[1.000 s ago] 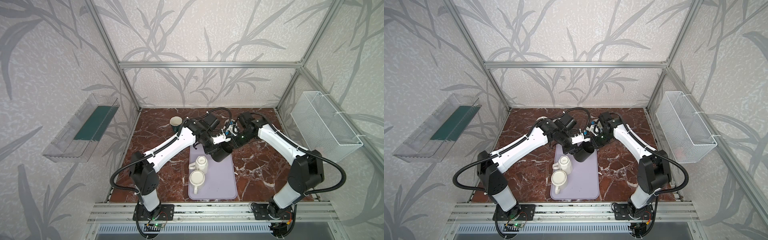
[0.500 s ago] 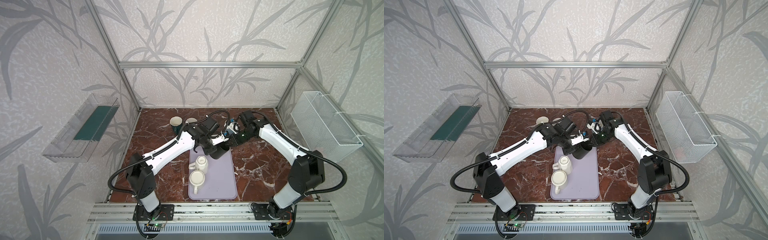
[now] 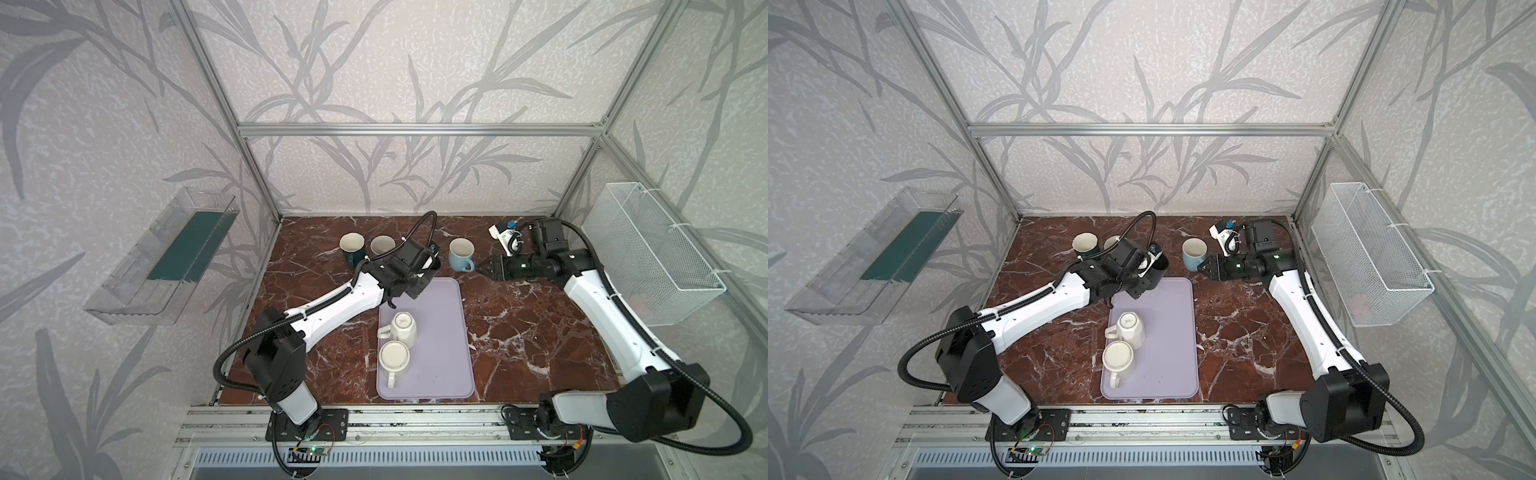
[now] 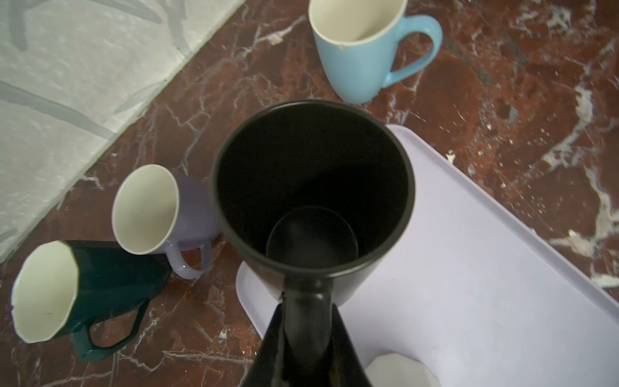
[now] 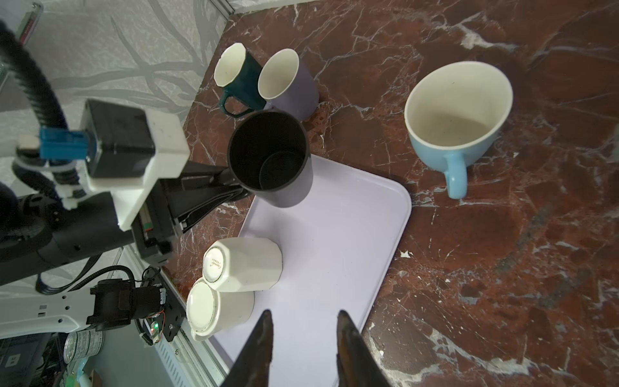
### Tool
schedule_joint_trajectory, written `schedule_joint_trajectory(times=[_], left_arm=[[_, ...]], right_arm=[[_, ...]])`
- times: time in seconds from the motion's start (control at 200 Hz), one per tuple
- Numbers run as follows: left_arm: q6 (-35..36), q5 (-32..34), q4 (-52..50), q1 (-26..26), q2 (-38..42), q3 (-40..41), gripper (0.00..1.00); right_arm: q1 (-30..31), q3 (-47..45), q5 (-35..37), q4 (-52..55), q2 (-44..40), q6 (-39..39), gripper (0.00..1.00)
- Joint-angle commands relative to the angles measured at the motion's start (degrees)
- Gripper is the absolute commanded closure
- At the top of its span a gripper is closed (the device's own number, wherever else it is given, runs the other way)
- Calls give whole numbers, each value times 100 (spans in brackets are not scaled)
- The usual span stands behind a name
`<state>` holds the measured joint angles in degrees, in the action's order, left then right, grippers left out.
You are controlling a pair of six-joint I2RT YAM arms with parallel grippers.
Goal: Turn the mug right side up
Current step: Pick up the mug from the tray, then place the mug at the top-center of the table.
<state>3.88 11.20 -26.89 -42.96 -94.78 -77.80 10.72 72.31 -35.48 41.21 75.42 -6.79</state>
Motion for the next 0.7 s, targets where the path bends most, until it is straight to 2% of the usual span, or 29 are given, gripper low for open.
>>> schedule_joint_trajectory(times=[0.0, 0.325, 0.46, 0.695], left_arm=[[-756, 833, 881, 37, -223, -401, 100], [-1783, 1689, 1561, 201, -1014, -666, 100], [-2087, 1700, 2200, 312, -1137, -395, 100], [-2080, 1717, 2979, 344, -1367, -169, 100]], right_arm=[[-26, -157, 67, -99, -322, -139, 68], [-34, -895, 273, -120, -1219, -334, 67], [-27, -1303, 293, -190, -1590, -487, 67], [-26, -1641, 357, -36, -1970, -537, 67]])
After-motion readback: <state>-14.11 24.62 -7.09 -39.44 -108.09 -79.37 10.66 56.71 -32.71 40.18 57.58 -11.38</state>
